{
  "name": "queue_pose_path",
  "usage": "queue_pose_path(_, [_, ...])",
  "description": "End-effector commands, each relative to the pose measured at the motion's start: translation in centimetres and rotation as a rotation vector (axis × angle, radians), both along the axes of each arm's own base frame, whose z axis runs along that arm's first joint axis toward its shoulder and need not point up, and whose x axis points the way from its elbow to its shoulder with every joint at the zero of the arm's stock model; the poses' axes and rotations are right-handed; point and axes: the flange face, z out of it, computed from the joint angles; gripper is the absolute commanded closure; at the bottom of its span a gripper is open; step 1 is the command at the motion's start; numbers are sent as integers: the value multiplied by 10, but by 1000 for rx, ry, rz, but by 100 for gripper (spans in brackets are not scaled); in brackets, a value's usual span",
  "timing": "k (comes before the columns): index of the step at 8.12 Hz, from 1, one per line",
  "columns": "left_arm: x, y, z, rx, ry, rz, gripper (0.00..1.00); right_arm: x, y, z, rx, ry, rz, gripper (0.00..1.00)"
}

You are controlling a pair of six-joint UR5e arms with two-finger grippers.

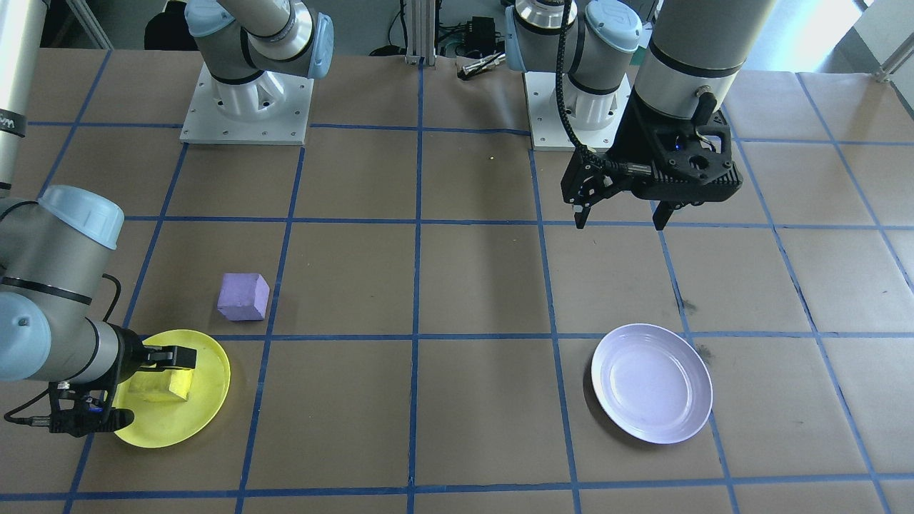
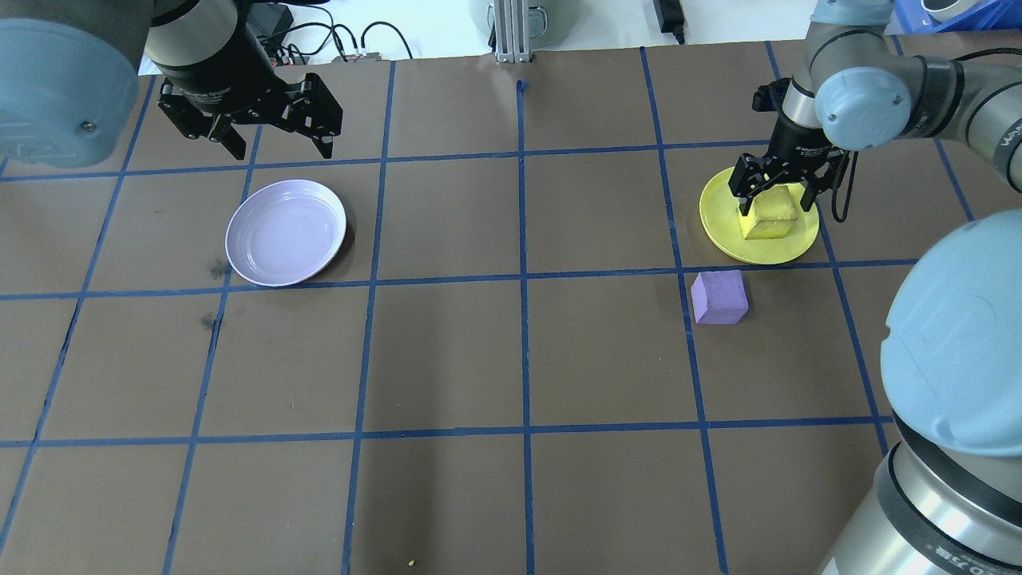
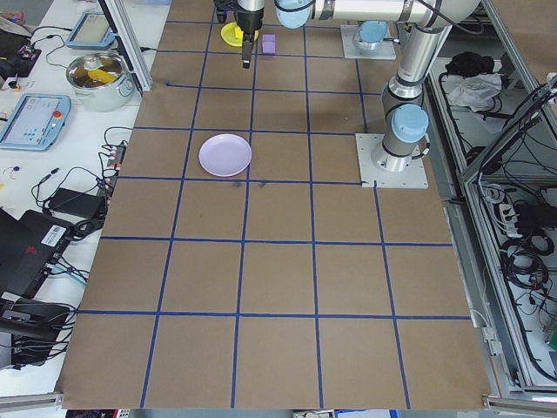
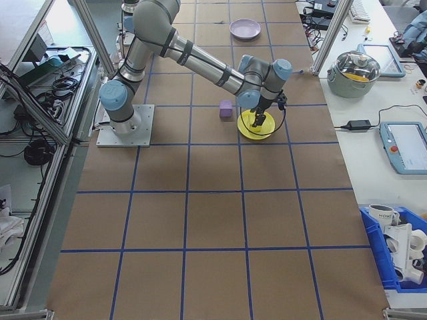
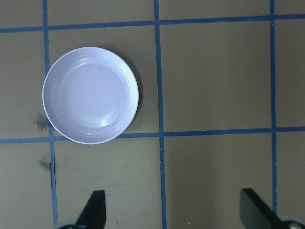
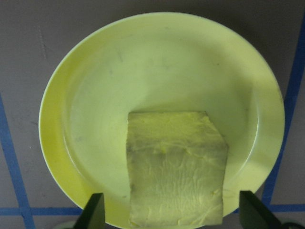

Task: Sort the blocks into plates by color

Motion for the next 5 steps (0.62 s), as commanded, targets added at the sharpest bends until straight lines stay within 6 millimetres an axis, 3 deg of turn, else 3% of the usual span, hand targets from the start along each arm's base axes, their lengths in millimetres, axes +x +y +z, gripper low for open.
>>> queue_pose_path(1, [0, 1, 1, -1, 0, 0, 0, 16, 14, 36, 2, -7, 5, 0])
queue_pose_path(3, [0, 1, 1, -1, 0, 0, 0, 66, 41, 64, 35, 7, -30, 0])
queue_pose_path(4, [0, 0, 0, 1, 0, 0, 0, 81, 49, 59, 50, 8, -15, 0])
queue_pose_path(5, [0, 0, 0, 1, 0, 0, 0, 84, 64, 40, 96, -2, -1, 0])
